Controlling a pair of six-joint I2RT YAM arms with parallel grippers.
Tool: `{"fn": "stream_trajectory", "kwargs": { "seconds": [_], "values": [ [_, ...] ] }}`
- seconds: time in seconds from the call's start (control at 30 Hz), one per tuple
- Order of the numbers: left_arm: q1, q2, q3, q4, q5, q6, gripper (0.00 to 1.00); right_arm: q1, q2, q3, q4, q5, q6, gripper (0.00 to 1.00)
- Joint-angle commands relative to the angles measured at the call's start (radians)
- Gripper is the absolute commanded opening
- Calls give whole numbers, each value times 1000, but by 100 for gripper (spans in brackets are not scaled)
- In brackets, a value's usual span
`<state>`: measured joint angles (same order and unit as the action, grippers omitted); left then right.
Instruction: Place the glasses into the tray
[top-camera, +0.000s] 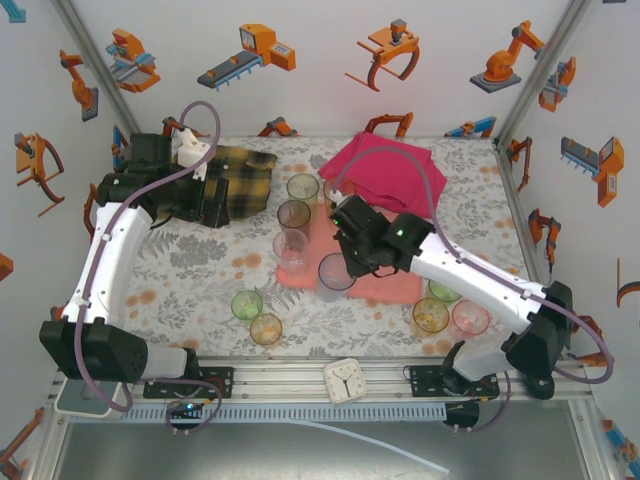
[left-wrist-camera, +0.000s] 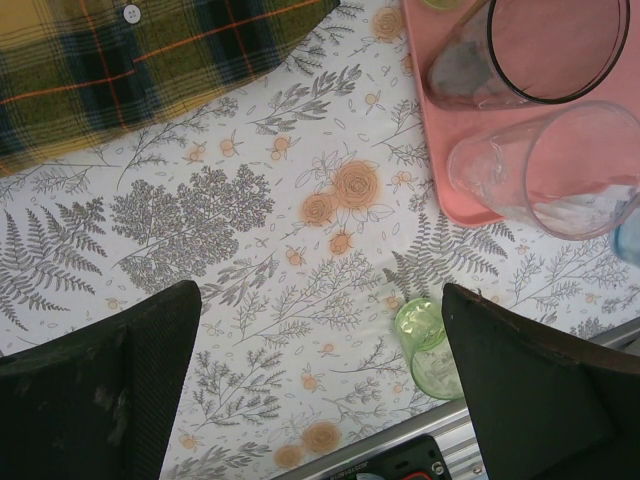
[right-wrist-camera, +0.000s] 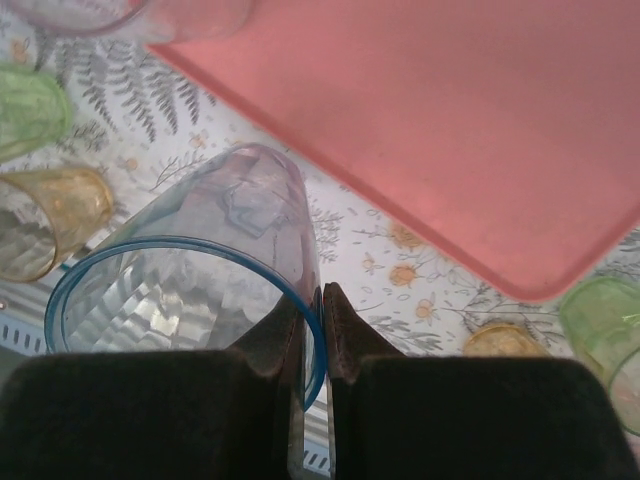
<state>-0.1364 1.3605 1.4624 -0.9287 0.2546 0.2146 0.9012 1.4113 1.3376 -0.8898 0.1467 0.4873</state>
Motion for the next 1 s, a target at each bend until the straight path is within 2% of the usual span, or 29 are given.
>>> {"fn": "stream_trajectory", "kwargs": {
  "seconds": [0.0, 0.23, 0.4, 0.73, 0.97],
  "values": [
    [2, -12, 31, -8, 11, -6, 99, -70, 8, 69, -30, -1, -53, 5],
    [2, -15, 32, -12, 15, -3, 99, -191, 118, 177, -20, 14, -128, 5],
    [1, -15, 30, -14, 23, -3, 98, -240, 213, 257, 0, 18, -154, 5],
    [2, -20, 15, -13, 27, -1, 98, -262, 392, 383, 35, -11, -166, 5],
    [2, -23, 13, -15, 26, 0, 98, -262, 453, 398, 58, -28, -161, 4]
  ]
}}
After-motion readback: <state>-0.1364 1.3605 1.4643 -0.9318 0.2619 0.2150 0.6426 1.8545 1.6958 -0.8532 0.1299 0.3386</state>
